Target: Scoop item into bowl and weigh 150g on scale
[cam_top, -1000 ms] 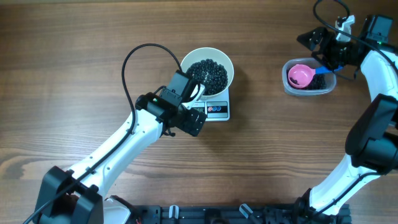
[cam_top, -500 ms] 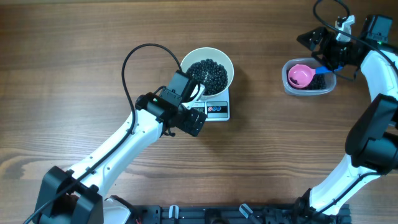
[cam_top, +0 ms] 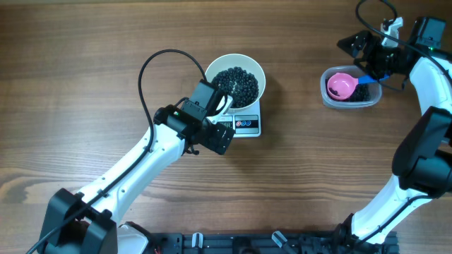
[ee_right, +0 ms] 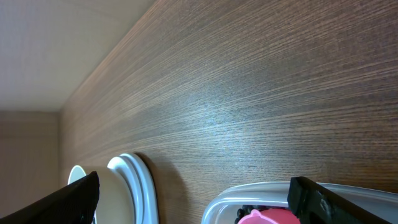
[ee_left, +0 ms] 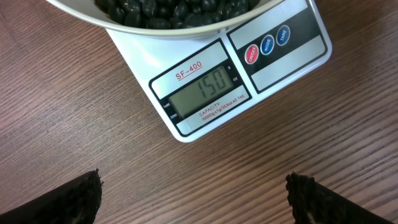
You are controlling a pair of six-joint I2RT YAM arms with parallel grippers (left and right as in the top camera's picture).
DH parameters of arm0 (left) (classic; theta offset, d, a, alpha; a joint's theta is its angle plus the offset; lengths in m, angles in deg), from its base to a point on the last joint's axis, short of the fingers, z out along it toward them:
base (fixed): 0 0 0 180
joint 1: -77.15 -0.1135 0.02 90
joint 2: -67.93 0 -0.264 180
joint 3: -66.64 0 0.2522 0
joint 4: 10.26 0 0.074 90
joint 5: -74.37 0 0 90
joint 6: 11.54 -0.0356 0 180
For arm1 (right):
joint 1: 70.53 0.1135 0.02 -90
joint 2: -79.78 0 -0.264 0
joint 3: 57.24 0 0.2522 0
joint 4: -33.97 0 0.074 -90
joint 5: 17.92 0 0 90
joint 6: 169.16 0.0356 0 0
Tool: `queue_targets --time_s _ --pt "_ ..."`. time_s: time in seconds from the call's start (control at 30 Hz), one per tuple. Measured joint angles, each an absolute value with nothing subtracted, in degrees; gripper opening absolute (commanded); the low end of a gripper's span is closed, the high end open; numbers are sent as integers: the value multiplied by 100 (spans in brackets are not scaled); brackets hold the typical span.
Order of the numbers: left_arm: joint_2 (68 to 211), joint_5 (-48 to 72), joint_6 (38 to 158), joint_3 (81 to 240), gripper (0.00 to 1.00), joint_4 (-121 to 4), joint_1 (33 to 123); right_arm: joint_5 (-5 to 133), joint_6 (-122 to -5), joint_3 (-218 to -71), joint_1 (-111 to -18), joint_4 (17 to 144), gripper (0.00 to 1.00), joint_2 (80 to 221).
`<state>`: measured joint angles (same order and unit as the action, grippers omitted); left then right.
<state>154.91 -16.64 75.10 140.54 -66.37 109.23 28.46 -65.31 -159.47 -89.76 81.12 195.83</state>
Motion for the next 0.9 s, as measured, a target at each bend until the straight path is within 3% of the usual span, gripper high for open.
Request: queue_targets --time_s 0.73,0.9 --pt "15491 -1664 7508 14054 100 -6637 10923 2892 -6531 -15947 -8976 8112 99 19578" --pt "15491 -1664 7510 14054 100 -6637 10923 4057 -6531 -15936 -8969 8116 100 18708"
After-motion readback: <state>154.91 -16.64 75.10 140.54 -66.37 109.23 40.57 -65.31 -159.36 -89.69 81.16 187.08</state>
